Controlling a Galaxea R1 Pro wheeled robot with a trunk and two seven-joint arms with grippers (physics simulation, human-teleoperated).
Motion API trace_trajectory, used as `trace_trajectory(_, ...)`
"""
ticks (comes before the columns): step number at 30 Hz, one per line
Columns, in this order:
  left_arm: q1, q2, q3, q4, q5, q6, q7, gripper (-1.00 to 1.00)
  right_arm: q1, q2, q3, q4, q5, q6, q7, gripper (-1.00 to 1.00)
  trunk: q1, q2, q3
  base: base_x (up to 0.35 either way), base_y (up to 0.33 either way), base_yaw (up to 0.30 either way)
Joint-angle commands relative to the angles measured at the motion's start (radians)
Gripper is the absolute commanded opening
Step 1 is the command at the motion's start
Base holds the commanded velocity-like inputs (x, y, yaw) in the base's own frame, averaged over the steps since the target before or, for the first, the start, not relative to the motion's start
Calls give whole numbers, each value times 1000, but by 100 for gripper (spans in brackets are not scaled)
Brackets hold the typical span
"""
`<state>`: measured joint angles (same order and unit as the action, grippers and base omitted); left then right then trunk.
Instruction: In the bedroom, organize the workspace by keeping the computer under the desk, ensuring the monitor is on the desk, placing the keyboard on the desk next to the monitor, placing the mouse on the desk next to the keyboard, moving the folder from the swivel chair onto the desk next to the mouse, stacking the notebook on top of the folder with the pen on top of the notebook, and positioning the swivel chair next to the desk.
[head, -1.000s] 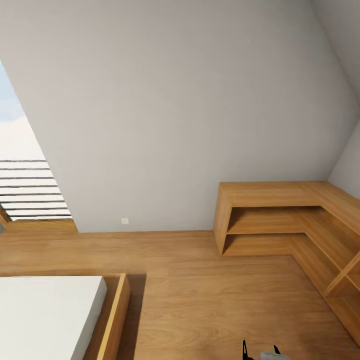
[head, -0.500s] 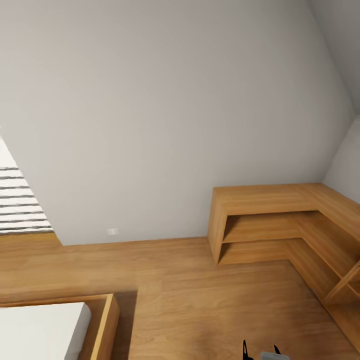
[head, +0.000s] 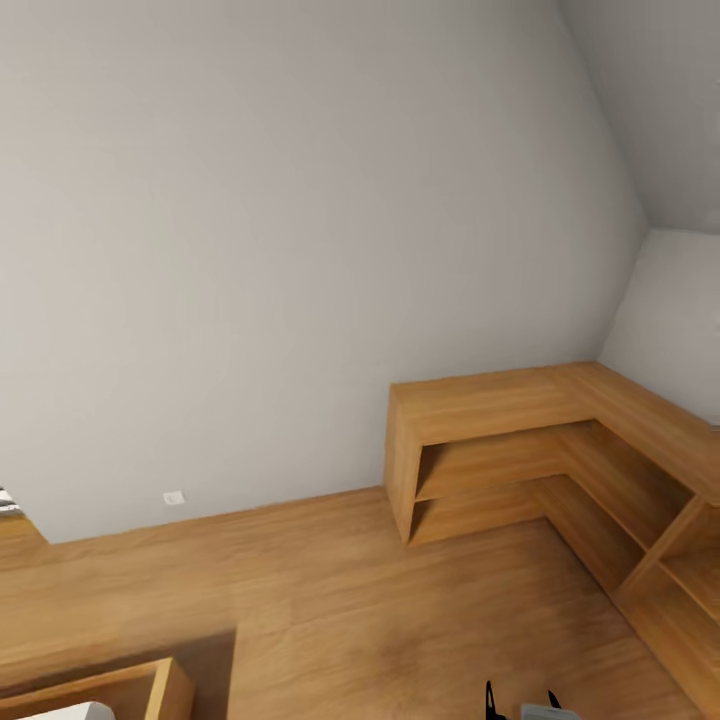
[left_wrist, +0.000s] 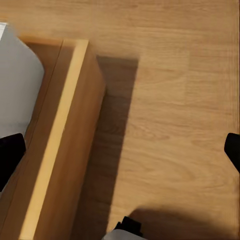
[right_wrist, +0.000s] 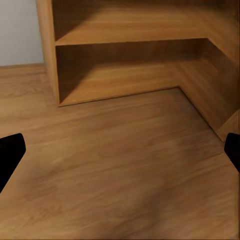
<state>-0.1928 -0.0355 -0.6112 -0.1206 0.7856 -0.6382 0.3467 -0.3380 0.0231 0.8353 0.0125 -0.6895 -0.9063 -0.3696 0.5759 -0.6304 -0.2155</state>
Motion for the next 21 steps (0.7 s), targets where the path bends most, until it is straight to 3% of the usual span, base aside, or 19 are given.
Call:
trace_trajectory(1, -1, 0, -9, -1, 1, -1, 9, 100, -1, 0, 8, 1, 1, 0, -9, 100, 1, -1, -2, 330, 0, -260)
trace_trajectory(15, -1, 1, -9, -1, 2, -1, 9, 100, -1, 0, 8, 1, 1, 0, -9, 100, 1, -1, -2, 329, 0, -260)
trace_trajectory(21, -1, 2, -8, -1, 3, -1, 11, 100, -1, 0, 8, 1, 1, 0, -9, 100, 1, -1, -2, 190, 0, -260)
